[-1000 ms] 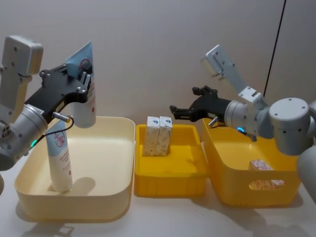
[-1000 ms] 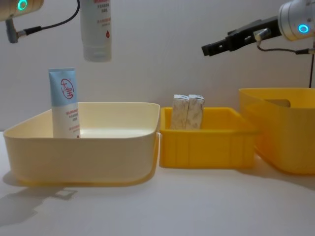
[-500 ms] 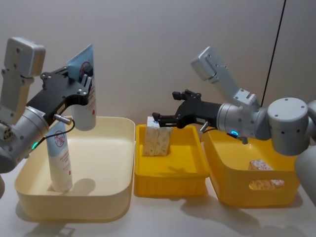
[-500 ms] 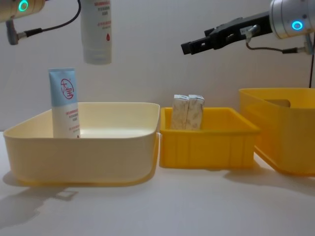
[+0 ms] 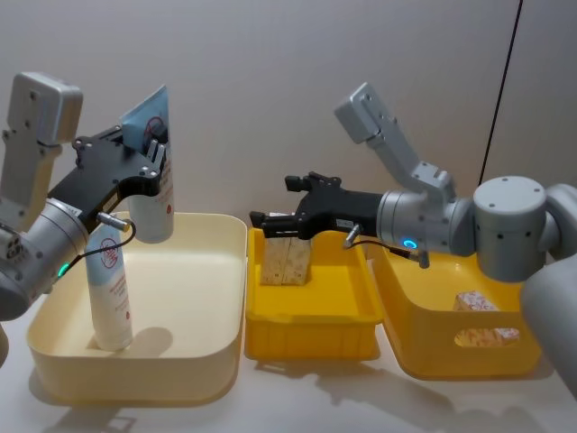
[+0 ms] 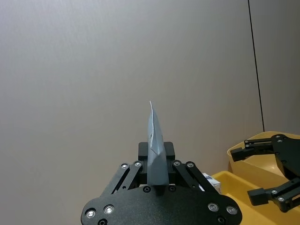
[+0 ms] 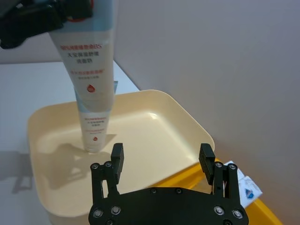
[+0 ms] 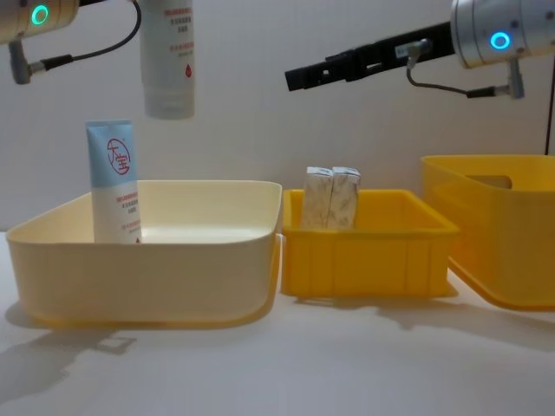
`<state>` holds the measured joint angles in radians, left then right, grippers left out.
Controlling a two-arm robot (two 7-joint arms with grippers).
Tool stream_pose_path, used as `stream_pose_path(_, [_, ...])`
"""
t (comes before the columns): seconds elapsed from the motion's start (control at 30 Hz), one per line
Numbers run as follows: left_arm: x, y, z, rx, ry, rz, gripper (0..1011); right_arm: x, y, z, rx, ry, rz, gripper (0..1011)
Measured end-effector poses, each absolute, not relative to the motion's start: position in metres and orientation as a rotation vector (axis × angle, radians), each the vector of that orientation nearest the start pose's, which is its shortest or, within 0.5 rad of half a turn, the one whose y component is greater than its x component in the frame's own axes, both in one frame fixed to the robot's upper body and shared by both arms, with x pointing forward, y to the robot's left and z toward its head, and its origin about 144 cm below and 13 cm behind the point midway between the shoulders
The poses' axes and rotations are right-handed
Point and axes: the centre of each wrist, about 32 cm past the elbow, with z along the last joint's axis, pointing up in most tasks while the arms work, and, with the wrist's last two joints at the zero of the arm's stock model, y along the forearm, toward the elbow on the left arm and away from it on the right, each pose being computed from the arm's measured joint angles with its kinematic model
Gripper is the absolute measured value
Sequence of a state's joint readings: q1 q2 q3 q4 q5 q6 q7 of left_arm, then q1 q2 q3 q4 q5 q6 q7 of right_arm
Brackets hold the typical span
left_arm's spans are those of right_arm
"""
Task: Bimanual collaborative sorting of washing and personal care products
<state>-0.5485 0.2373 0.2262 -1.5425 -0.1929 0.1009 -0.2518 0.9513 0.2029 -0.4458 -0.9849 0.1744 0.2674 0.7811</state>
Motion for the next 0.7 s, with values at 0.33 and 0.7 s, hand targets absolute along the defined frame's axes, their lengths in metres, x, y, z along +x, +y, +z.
stream_pose_path(0.33, [0.5711,0.2274,1.335,-0.14,-0.376,1.113,197,0.6757,-0.2073,1.3592,-0.222,-0.035,-0.496,1001])
stream_pose_path(0.7, [0.5715,0.2261,1.334,-0.138,-0.375,1.109,197,0.6747,-0.2054,1.3634,-0.184,0.015,-0.439,1001])
